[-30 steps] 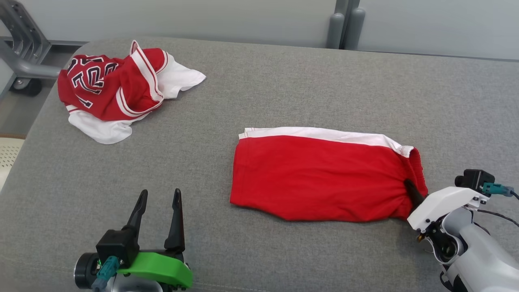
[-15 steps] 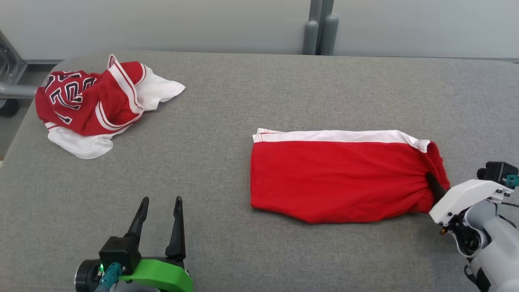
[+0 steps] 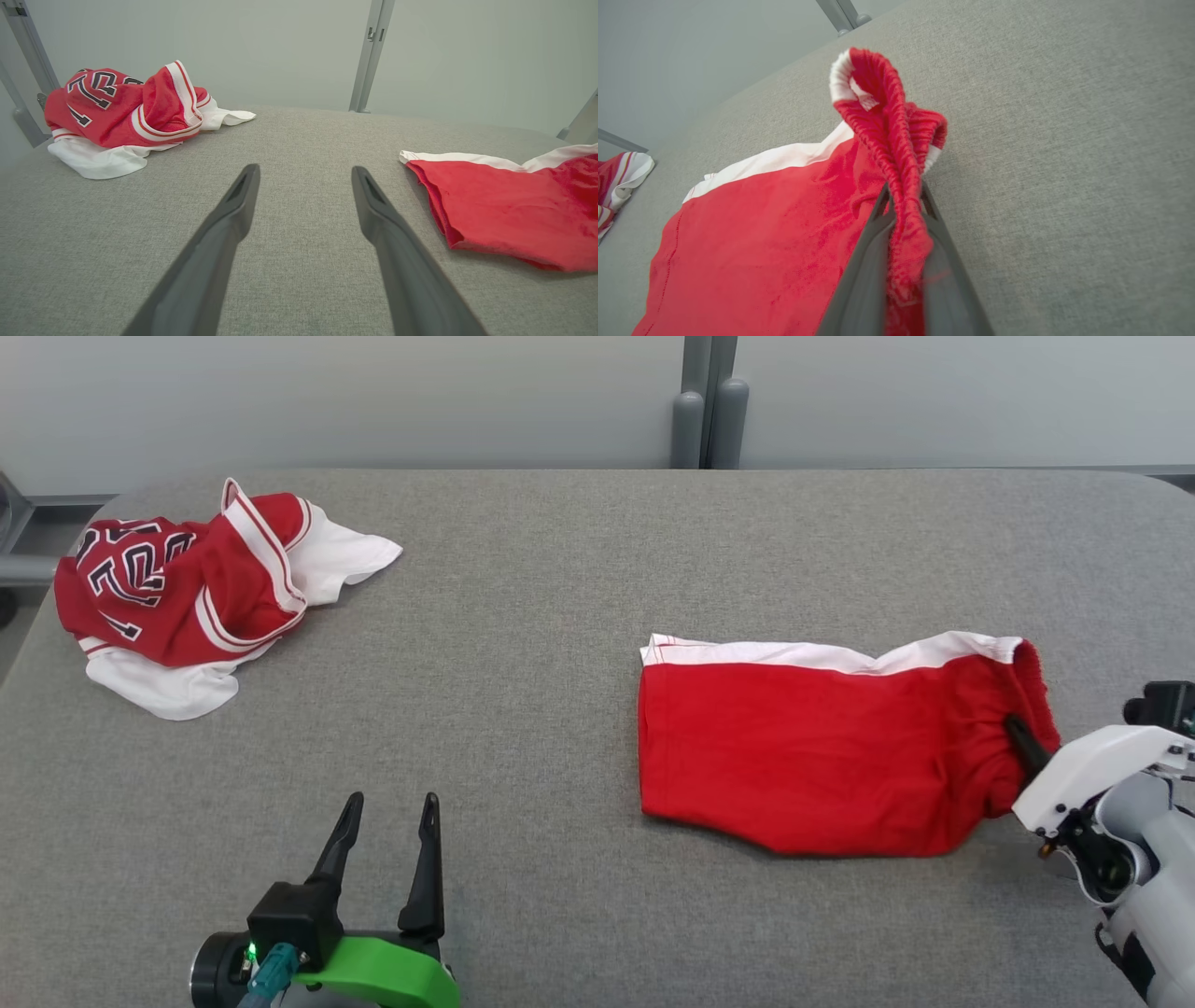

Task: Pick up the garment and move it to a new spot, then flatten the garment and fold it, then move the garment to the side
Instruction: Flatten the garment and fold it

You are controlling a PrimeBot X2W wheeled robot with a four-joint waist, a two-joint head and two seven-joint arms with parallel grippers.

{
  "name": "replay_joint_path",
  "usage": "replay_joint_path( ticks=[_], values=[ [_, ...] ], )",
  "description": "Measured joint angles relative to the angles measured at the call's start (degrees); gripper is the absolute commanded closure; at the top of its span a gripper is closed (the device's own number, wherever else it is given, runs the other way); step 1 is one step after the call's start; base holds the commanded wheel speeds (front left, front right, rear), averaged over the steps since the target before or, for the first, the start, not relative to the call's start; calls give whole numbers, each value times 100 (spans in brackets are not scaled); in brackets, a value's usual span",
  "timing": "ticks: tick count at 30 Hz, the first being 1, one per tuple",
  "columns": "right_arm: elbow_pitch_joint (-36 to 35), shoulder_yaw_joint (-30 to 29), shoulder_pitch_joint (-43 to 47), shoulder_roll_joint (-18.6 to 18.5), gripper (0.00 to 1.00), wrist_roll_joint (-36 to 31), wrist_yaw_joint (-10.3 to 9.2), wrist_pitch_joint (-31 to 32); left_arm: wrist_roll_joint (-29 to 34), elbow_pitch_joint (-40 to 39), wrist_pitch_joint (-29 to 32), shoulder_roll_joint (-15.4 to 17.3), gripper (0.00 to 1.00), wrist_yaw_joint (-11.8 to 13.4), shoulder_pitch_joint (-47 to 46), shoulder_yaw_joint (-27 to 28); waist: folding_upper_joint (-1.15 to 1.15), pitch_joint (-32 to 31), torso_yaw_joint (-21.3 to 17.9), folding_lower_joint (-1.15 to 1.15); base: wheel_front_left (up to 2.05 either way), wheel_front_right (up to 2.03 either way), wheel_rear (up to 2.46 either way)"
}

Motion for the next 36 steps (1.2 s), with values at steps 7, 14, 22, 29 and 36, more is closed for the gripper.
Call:
replay_joint_path(
  ticks=[7, 14, 22, 29, 36],
  values=[
    [-426, 301, -131, 232, 100, 3, 12, 276, 0, -8, 11, -3, 0, 0, 0, -109, 0, 17, 21, 0, 0, 0, 0],
    [-1053, 565, -411, 652, 100, 216, 52, 684, -10, -5, 12, -7, 0, 0, 0, -169, 0, 32, 154, 0, 0, 0, 0],
    [-1319, 935, -543, 957, 100, 309, 52, 1079, -91, 2, 12, -12, 0, 0, -1, -293, 0, 73, 354, 0, 0, 0, 0],
    [-1025, 980, -592, 1016, 100, 215, -71, 1235, -179, 9, 11, -14, 0, 0, -15, -341, 0, 128, 599, 0, 0, 0, 0],
    [-734, 1101, -720, 1053, 67, -3, -270, 1324, -236, 49, 10, -19, 0, 0, -20, -304, 0, 213, 824, 0, 0, 0, 0]
  ],
)
